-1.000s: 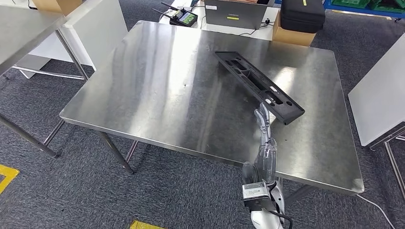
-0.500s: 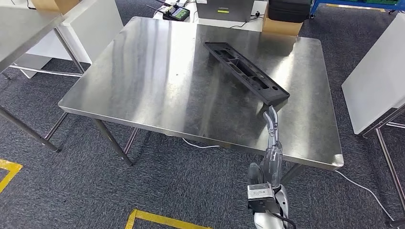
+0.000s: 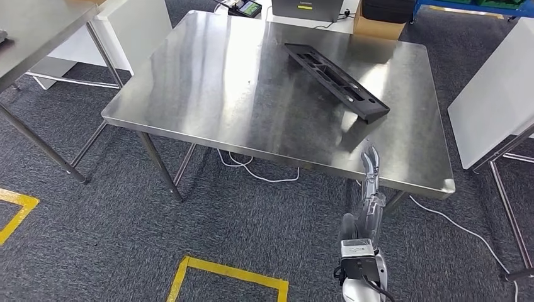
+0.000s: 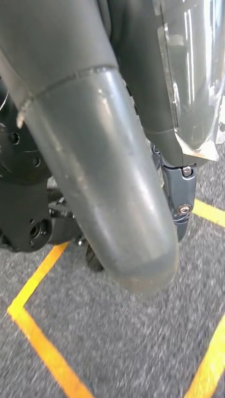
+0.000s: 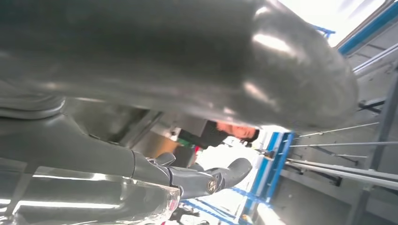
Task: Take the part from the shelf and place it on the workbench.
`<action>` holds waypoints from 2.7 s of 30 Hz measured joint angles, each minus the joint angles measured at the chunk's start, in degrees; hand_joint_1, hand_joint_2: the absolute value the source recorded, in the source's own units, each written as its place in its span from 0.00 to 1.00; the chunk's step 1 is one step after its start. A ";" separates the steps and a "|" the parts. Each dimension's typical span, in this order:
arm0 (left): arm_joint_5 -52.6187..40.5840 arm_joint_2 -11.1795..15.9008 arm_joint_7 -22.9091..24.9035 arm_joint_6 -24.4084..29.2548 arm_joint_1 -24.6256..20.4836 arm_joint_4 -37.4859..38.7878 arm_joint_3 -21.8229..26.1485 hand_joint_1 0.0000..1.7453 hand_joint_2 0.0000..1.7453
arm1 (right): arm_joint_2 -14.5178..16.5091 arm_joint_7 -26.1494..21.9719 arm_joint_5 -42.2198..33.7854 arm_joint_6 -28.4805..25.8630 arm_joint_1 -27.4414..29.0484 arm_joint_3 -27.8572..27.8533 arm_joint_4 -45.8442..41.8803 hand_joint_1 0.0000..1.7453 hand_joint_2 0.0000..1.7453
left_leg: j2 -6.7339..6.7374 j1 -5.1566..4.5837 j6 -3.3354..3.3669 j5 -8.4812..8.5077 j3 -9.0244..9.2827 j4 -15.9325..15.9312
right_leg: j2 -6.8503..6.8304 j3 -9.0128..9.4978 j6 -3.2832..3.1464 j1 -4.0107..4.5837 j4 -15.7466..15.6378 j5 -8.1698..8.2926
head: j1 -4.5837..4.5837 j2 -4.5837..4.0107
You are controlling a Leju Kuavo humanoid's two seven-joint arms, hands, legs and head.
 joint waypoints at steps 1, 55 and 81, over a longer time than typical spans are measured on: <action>0.00 0.00 0.00 0.00 0.00 0.00 0.00 0.00 0.00 | 0.00 -0.01 -0.02 0.01 0.06 -0.09 0.08 0.00 0.00 | 0.04 -0.13 0.00 0.56 -0.68 0.03 | 0.00 0.83 0.42 0.03 0.12 1.07 | -0.01 0.00; -2.50 -0.29 -0.10 0.13 1.42 0.07 2.58 0.00 0.00 | -0.86 13.76 -18.80 15.96 -8.75 -37.47 76.89 0.00 0.00 | -1.03 1.88 -3.19 -5.61 4.85 1.39 | -0.95 4.50 1.28 -0.11 -16.58 7.86 | 0.19 0.00; -5.17 -1.03 0.90 2.63 1.79 0.09 3.80 0.00 0.00 | -2.45 11.09 -23.90 15.10 -8.35 -43.36 80.72 0.00 0.00 | -2.01 1.49 -1.03 3.17 0.29 -3.50 | -0.03 4.81 0.83 -1.62 -6.45 -2.96 | 0.81 0.00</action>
